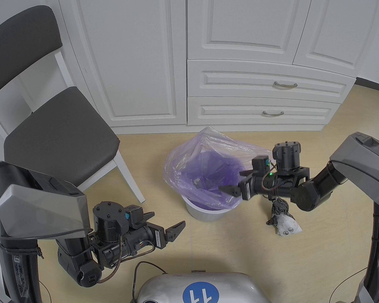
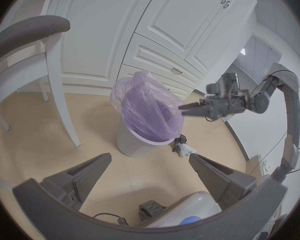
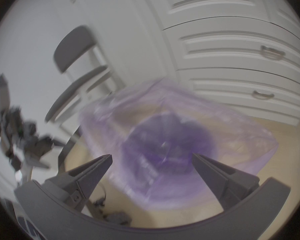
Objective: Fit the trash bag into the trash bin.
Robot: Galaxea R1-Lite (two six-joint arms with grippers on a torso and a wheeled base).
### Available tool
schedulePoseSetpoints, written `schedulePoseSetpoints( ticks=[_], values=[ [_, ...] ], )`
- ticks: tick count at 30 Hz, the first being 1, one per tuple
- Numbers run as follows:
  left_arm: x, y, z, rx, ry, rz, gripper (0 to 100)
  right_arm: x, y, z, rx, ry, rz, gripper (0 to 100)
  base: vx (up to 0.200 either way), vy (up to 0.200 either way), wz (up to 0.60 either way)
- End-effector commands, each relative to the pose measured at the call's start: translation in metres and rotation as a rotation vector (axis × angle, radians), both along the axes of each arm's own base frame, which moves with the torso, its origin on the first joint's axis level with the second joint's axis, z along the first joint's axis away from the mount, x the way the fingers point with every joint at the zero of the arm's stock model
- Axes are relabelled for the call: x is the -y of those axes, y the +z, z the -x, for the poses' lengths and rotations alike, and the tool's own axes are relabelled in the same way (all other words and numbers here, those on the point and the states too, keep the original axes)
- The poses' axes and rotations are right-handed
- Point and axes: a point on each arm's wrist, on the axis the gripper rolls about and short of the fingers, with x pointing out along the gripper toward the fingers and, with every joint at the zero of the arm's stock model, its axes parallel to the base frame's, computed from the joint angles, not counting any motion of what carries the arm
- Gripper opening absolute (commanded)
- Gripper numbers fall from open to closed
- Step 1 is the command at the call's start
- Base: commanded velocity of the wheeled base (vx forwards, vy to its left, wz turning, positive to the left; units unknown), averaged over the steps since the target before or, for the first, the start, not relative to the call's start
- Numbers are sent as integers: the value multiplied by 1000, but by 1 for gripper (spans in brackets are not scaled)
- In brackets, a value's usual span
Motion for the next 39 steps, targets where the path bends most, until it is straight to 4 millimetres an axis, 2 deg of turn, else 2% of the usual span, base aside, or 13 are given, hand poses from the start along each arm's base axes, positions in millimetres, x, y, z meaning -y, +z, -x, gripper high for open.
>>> schedulePoseSetpoints(
  ticks=[1, 9, 15, 18, 20, 25, 26, 30, 34, 37, 39],
  values=[
    [1, -4, -1, -6, 5, -8, 100, -13, -11, 44, -29, 188, 133, 100, 0, 0, 0],
    [2, -9, -5, -10, 8, -10, 100, -10, -10, 51, -11, 211, 164, 100, 0, 0, 0],
    [0, -9, -5, -13, 12, -12, 100, -19, -41, 36, -46, 221, 177, 100, 0, 0, 0],
    [0, -9, -5, -13, 12, -12, 100, -19, -41, 36, -46, 221, 177, 100, 0, 0, 0],
    [1, -9, -4, -11, 9, -11, 100, -26, -56, 24, -55, 215, 176, 100, 0, 0, 0],
    [-2, -4, -6, 1, 22, -6, 100, -32, -66, 12, -90, 177, 137, 100, 0, 0, 0],
    [-4, 0, -5, 8, 24, -1, 100, -33, -65, 10, -93, 166, 125, 0, 0, 0, 0],
    [-5, 8, -4, 31, 27, 11, 100, -39, -61, 9, -94, 142, 80, 0, 0, 0, 0],
    [-6, 9, -4, 33, 26, 9, 100, -42, -61, 11, -104, 142, 74, 0, 0, 0, 0],
    [-6, 12, -4, 41, 28, 12, 100, -41, -51, 15, -89, 137, 68, 0, 0, 0, 0],
    [-7, 22, -3, 67, 29, 26, 100, -40, -34, 23, -65, 130, 66, 0, 0, 0, 0]
  ],
)
